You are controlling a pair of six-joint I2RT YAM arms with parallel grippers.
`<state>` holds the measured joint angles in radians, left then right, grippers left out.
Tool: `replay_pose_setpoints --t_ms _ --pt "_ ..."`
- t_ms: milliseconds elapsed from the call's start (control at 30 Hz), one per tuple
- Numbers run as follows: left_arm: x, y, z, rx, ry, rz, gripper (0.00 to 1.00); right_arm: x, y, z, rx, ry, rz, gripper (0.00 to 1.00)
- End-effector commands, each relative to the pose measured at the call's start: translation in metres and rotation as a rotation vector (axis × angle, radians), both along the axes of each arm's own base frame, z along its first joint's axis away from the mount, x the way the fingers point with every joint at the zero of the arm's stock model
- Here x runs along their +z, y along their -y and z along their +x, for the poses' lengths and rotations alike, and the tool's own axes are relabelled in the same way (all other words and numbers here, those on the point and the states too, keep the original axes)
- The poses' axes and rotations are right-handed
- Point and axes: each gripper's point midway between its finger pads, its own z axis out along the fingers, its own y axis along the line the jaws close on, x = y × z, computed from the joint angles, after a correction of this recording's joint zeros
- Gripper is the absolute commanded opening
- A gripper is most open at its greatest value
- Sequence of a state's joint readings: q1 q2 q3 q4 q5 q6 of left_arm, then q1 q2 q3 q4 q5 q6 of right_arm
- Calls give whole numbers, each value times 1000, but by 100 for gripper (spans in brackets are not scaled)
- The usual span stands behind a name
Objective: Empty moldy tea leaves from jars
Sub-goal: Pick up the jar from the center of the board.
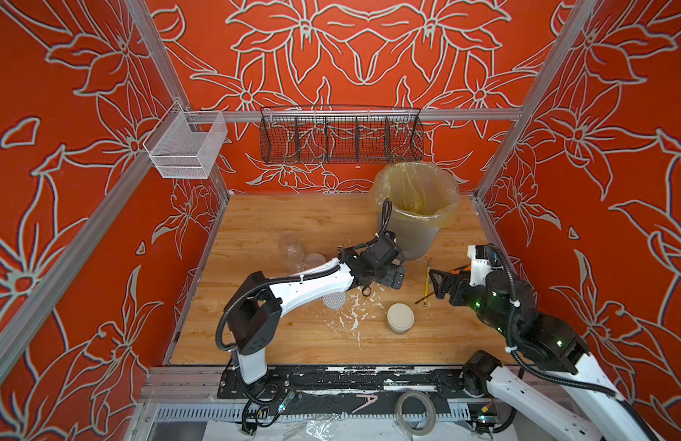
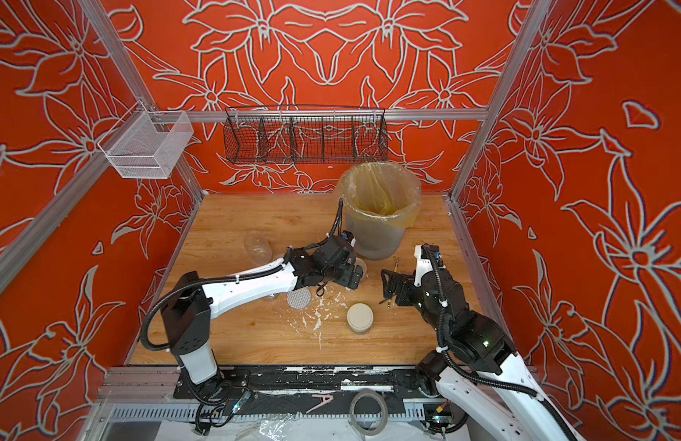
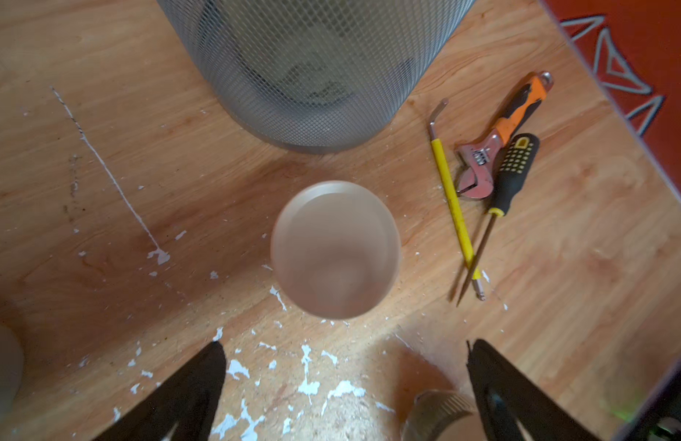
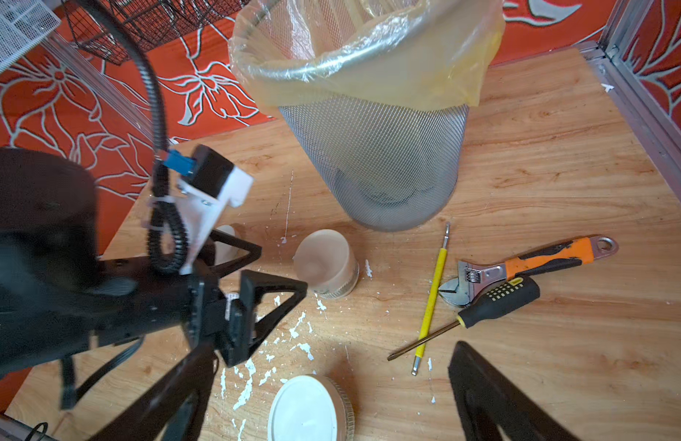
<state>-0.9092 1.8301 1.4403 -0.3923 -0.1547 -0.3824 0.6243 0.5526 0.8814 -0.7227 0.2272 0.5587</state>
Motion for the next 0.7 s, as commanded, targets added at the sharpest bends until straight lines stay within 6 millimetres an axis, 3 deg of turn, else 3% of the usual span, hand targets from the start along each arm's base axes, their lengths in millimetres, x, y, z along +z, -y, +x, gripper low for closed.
replay_pose_setpoints --t_ms 0,200,433,667 --pt "-3 12 16 -3 48 14 98 -3 6 -2 -29 -3 7 97" --pt "-27 23 30 -3 55 54 98 -2 7 -4 -30 -2 3 97" --pt "-44 15 42 37 71 160 98 -4 4 -2 -24 -8 16 97" --pt "-59 20 42 22 29 185 98 -11 -7 0 23 -45 2 97"
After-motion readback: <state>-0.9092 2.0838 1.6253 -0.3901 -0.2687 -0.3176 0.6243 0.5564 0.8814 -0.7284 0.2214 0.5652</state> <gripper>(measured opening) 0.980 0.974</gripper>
